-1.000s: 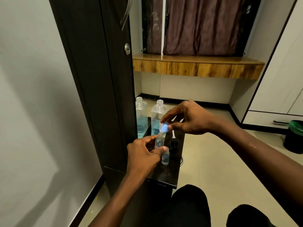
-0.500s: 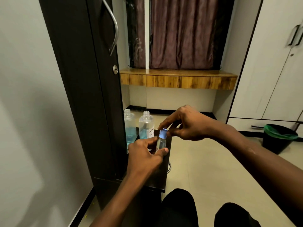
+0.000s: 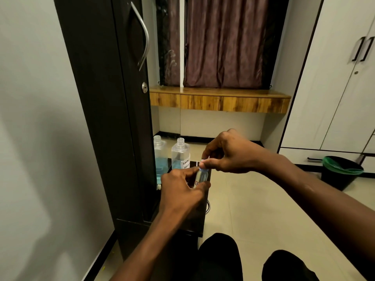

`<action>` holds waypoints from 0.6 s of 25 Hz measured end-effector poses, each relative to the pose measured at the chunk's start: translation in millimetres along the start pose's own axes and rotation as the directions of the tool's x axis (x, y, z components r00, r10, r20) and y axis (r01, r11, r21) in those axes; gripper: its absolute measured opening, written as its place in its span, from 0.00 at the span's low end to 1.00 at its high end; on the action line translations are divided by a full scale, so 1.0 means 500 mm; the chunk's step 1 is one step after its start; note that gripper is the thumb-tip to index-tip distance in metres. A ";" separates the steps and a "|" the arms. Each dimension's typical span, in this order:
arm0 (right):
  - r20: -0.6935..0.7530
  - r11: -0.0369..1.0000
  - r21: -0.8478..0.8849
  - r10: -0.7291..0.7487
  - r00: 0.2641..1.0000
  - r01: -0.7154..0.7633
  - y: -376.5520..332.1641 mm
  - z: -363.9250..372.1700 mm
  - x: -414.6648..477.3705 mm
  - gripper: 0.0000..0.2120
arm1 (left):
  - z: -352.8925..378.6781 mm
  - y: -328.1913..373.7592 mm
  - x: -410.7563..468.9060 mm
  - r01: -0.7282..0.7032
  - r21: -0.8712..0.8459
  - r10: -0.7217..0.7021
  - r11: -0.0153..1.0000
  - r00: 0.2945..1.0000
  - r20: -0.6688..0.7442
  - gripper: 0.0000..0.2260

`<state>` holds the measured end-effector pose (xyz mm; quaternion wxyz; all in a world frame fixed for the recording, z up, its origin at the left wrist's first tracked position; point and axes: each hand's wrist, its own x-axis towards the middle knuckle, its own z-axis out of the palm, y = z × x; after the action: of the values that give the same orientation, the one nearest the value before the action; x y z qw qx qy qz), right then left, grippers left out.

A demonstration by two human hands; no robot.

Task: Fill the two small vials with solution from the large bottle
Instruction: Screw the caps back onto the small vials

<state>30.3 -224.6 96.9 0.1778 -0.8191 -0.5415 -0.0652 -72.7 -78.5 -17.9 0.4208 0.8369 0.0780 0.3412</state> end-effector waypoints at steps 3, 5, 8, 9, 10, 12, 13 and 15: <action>-0.077 0.999 -0.012 0.039 0.996 -0.040 -0.009 0.011 0.007 0.30 | -0.002 0.000 0.003 -0.002 0.021 0.003 1.000 1.000 -0.020 0.18; -0.120 0.998 0.047 0.044 0.992 -0.039 -0.006 0.008 0.014 0.28 | -0.002 0.002 0.005 0.008 -0.008 -0.009 1.000 1.000 -0.022 0.18; -0.023 0.990 0.137 -0.031 0.999 0.034 -0.003 -0.013 0.011 0.14 | -0.004 0.003 0.005 0.008 -0.015 -0.008 1.000 1.000 -0.020 0.16; 0.015 0.990 0.127 -0.066 0.998 0.064 -0.002 -0.015 0.011 0.15 | -0.004 0.002 0.006 0.009 -0.013 -0.010 1.000 1.000 -0.018 0.15; 0.034 0.994 0.082 -0.072 0.997 0.069 -0.003 -0.011 0.011 0.13 | -0.004 0.000 0.006 0.010 -0.012 -0.010 1.000 1.000 -0.017 0.15; -0.009 1.000 -0.003 -0.025 1.000 0.025 -0.010 -0.002 0.014 0.10 | -0.003 -0.002 0.004 0.013 -0.011 -0.013 1.000 1.000 -0.015 0.16; -0.064 0.999 -0.034 0.004 0.998 -0.006 -0.012 0.004 0.017 0.17 | -0.002 -0.002 0.003 0.022 -0.012 -0.022 1.000 1.000 -0.013 0.17; -0.143 0.999 -0.037 0.024 0.989 -0.030 -0.012 0.007 0.021 0.24 | -0.003 0.000 0.003 0.029 -0.019 -0.030 0.999 0.999 -0.021 0.18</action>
<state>28.9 -212.1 97.9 0.2010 -0.8229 -0.5149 -0.1317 -72.6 -77.1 -16.4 0.4328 0.8280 0.0916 0.3446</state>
